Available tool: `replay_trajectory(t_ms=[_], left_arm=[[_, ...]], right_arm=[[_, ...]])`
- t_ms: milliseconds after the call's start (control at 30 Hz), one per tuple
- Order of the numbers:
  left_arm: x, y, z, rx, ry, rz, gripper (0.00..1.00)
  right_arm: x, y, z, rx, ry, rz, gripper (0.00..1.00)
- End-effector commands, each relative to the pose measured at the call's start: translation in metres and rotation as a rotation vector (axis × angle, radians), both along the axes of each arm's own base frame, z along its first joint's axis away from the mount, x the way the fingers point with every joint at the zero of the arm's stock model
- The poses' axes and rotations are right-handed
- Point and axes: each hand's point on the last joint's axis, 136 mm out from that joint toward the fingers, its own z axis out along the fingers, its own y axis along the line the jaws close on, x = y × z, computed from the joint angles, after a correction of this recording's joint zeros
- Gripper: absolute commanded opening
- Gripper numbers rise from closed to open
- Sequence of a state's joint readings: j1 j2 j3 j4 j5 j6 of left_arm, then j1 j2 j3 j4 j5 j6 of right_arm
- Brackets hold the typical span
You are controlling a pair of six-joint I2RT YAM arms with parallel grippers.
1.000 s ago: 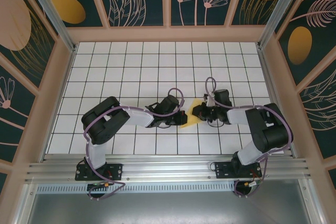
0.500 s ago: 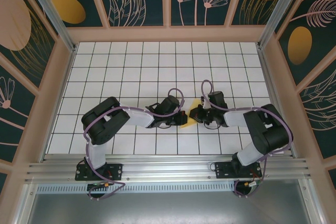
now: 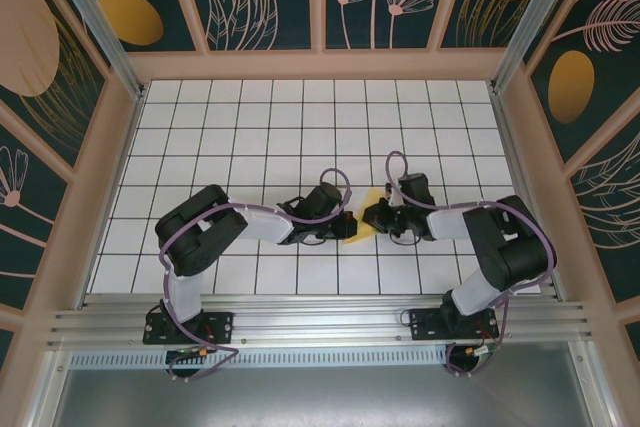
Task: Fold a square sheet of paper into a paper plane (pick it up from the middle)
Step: Fourth fold the wing at the center of the table.
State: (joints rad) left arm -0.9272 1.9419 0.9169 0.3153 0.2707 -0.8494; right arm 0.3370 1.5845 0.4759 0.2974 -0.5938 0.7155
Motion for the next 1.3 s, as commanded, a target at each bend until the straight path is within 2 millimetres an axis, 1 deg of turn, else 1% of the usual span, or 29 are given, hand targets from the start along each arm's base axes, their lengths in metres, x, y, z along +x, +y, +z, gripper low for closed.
replay_trajectory(t_ms=[0,133,200,300,367,433,533,600,700,767,900,967,1033,1067,1133,1200,1267], left_arm=[[-0.064,0.075,-0.100,0.376,0.226,-0.024,0.00],[-0.065,0.077,-0.100,0.381,0.224,-0.019,0.00],[-0.066,0.076,-0.099,0.374,0.227,-0.017,0.00],[-0.065,0.075,-0.097,0.370,0.223,-0.018,0.00],[-0.064,0.074,-0.095,0.367,0.221,-0.018,0.00],[-0.063,0.073,-0.093,0.362,0.218,-0.018,0.00],[-0.061,0.069,-0.090,0.355,0.213,-0.019,0.00],[-0.059,0.067,-0.089,0.354,0.211,-0.020,0.00],[-0.057,0.062,-0.085,0.342,0.206,-0.022,0.00],[-0.055,0.059,-0.083,0.334,0.202,-0.023,0.00],[-0.050,0.052,-0.073,0.317,0.185,-0.026,0.00],[-0.044,0.044,-0.061,0.291,0.164,-0.025,0.00],[-0.035,0.036,-0.045,0.277,0.128,-0.028,0.00],[-0.026,0.024,-0.029,0.248,0.099,-0.032,0.00],[-0.010,0.010,-0.001,0.192,0.056,-0.025,0.00],[0.004,0.001,0.023,0.129,0.024,-0.005,0.04],[0.014,-0.006,0.040,0.047,0.023,0.010,0.07]], right_arm=[[0.028,-0.038,-0.014,-0.085,-0.023,-0.089,0.07],[0.047,-0.060,-0.007,-0.058,-0.054,-0.123,0.08],[0.057,-0.072,-0.008,-0.068,-0.054,-0.142,0.08],[0.070,-0.084,0.006,-0.039,-0.082,-0.159,0.09],[0.077,-0.084,0.021,-0.025,-0.115,-0.146,0.10],[0.078,-0.078,0.035,-0.010,-0.142,-0.123,0.11],[0.067,-0.061,0.043,0.041,-0.144,-0.083,0.12],[0.056,-0.047,0.041,0.058,-0.134,-0.049,0.11],[0.042,-0.031,0.031,0.054,-0.108,-0.016,0.11],[0.037,-0.028,0.019,0.038,-0.085,-0.014,0.11],[0.029,-0.036,-0.006,-0.020,-0.039,-0.039,0.10],[0.024,-0.038,-0.015,-0.037,-0.026,-0.026,0.08],[0.018,-0.035,-0.022,-0.031,-0.013,0.012,0.04],[0.016,-0.035,-0.025,-0.033,-0.007,0.021,0.04],[0.013,-0.036,-0.031,-0.044,0.001,0.035,0.02],[0.011,-0.037,-0.032,-0.046,0.003,0.036,0.02],[0.012,-0.037,-0.030,-0.037,-0.002,0.034,0.02]])
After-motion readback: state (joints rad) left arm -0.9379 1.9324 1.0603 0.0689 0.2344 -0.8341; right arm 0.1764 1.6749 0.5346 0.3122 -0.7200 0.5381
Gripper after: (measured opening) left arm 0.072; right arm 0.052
